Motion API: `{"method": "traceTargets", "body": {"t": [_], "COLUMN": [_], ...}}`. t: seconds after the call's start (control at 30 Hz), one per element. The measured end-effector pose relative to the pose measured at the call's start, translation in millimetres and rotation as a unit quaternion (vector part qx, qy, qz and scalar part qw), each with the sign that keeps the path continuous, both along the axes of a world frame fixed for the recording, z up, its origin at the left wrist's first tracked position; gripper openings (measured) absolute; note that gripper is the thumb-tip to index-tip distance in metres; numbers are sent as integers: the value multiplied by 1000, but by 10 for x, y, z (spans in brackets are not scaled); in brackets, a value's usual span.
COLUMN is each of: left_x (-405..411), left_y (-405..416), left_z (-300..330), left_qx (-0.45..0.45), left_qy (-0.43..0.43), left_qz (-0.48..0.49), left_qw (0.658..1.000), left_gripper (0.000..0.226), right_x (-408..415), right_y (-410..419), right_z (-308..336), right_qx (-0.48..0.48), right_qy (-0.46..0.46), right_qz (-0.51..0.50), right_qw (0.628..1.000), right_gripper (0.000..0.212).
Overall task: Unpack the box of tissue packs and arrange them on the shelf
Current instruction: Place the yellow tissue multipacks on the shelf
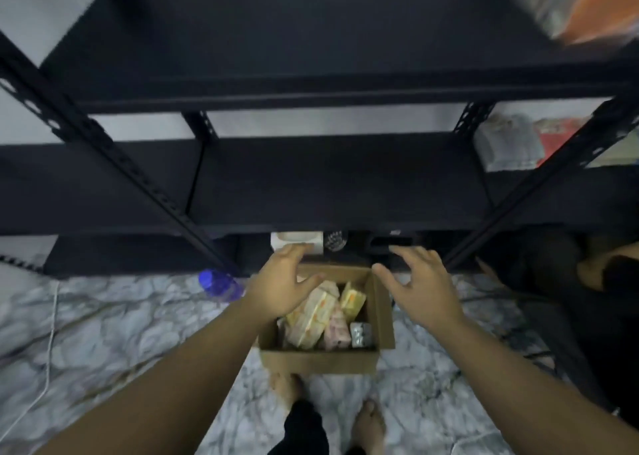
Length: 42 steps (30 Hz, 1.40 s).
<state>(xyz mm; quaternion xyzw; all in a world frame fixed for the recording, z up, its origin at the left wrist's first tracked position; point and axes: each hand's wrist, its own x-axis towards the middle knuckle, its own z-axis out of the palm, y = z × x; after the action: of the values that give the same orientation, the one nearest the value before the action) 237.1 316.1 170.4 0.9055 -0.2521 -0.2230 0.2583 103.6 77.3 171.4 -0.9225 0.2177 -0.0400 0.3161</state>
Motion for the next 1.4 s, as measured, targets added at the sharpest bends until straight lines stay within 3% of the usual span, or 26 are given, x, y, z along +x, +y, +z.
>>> {"method": "traceTargets", "body": {"t": [0.17,0.3,0.5,0.63,0.8,0.93,1.1,1.27,1.4], "left_x": [-248,-325,-343,-273,-114,-39,-73,31,5], "left_y": [310,406,487,484,398,242,244,318,355], "left_z": [-907,-1616,-2700,-3492,-4455,-5072,-5339,-5302,-5308], "left_qx": [54,75,74,76,84,119,119,90,59], "left_qy": [65,113,183,211,225,221,191,198,194], "left_qz": [50,82,132,149,140,128,168,191,210], "left_qw": [995,987,971,963,961,959,960,957,956], "left_gripper": [74,78,69,74,89,98,91,88,88], "right_x": [-174,-183,-117,-16,172,372,569,857,1079], "right_y": [225,326,477,561,534,463,423,347,250], "right_z": [-804,-1447,-2589,-3290,-4223,-4795,-5265,-5491,-5683], "right_qx": [38,68,118,106,83,92,81,-30,9], "right_qy": [68,124,184,191,189,190,192,158,169], "right_qz": [17,16,7,-15,-42,-36,-30,-15,-42], "right_qw": [997,990,976,976,978,977,978,987,985], "right_gripper": [70,50,59,42,60,43,43,54,67]}}
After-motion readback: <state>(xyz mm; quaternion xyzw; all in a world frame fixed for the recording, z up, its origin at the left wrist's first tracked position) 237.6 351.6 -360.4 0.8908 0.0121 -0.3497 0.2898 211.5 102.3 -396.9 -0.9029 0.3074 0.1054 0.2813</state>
